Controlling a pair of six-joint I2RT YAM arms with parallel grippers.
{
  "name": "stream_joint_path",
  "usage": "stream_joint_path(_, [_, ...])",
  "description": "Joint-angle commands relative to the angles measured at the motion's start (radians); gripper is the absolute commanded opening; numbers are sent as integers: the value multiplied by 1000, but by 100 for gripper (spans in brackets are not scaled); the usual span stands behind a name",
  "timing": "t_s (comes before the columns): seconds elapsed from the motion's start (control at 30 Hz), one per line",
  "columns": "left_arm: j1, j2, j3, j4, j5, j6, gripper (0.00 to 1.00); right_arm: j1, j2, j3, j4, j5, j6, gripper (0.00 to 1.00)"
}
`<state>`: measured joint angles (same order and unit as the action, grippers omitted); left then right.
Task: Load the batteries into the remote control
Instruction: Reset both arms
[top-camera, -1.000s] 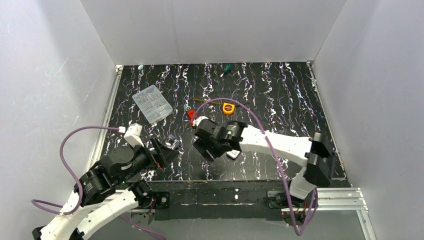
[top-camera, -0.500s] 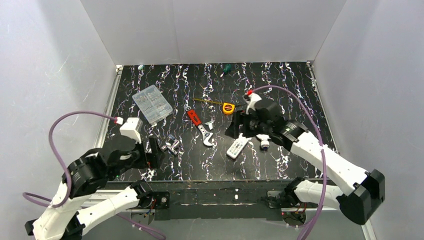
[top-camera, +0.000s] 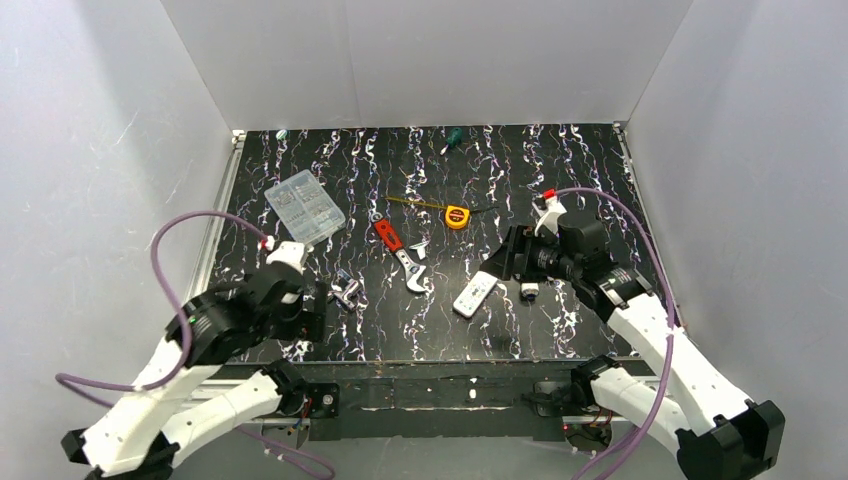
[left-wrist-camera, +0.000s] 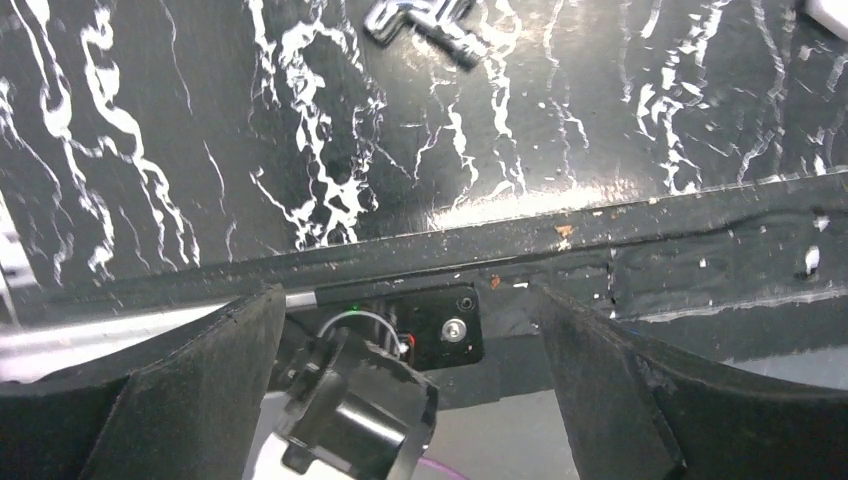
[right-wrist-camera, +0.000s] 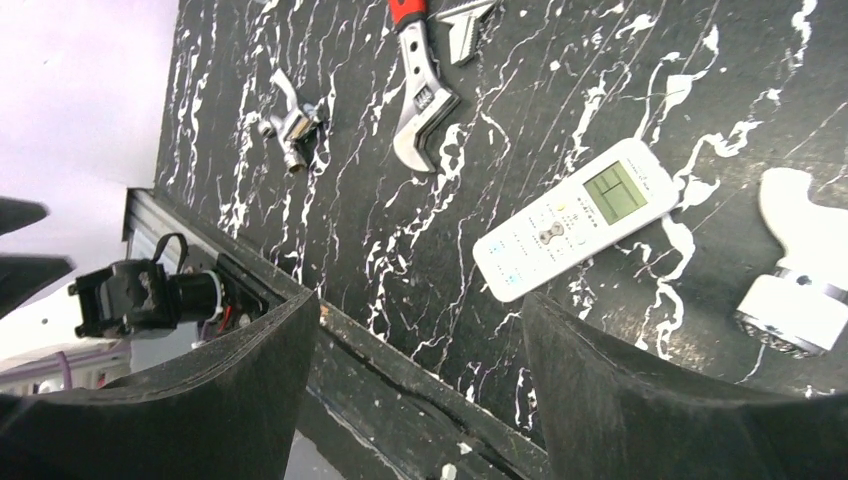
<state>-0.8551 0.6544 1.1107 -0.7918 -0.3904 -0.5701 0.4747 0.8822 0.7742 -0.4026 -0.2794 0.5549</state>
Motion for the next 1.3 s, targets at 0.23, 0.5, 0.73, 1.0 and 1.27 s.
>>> stream_joint_path(0.23, [715,94,-114,63,563,138,98,-4,-148,13,-10,6,-67,82])
stream_joint_path(0.5, [715,-16,-193,46,427,106,98,-4,-506,-236,335,177,-26,86])
stream_joint_path(0.73, [715,-74,-265,49,404,123,98,-4,-674,-338,314,326,-22,87])
stream_joint_path(1.0, [714,-108,-314,54,372,184,98,-4,-612,-263,121,347,-73,88])
stream_joint_path(1.27, [712,-114,-332,81,424,230,98,-4,-639,-281,116,410,-68,89])
